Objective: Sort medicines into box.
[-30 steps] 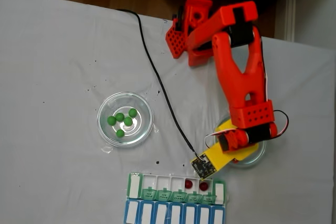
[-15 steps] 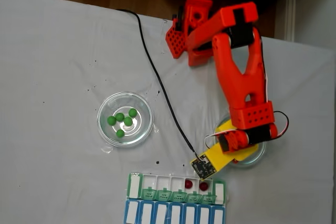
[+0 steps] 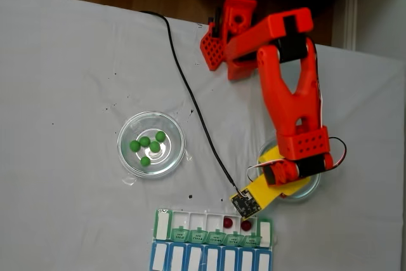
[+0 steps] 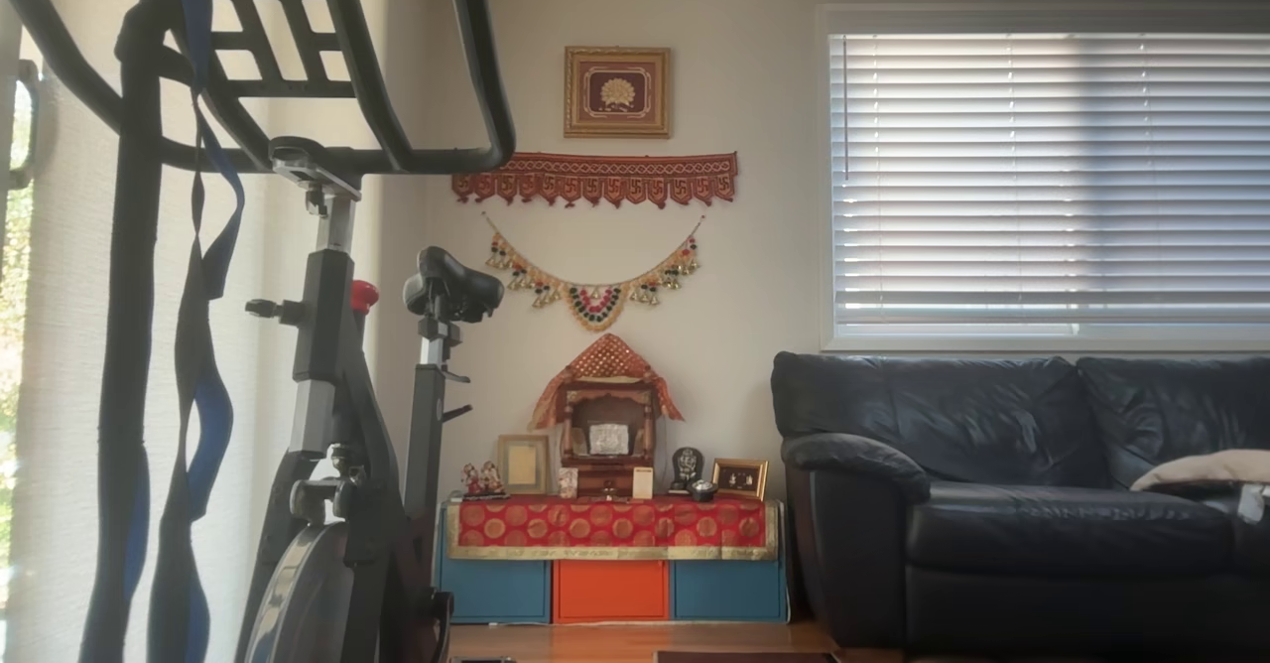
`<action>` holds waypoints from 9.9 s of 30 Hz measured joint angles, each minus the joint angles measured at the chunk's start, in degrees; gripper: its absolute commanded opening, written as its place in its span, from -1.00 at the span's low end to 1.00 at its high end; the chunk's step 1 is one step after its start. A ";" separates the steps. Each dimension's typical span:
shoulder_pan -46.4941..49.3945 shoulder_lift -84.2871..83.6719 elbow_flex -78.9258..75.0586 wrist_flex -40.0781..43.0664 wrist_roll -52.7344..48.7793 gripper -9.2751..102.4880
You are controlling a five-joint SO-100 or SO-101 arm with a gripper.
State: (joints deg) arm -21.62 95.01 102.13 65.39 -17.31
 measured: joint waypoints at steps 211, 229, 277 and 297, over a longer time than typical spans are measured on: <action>12.74 2.11 -21.62 14.24 -4.31 -0.81; -2.20 12.57 -6.77 12.83 -6.86 -0.80; -7.91 13.89 6.15 -2.29 -6.06 -0.46; -7.91 10.11 7.47 -6.50 -6.24 -0.51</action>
State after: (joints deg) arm -29.53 105.12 109.60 58.89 -23.55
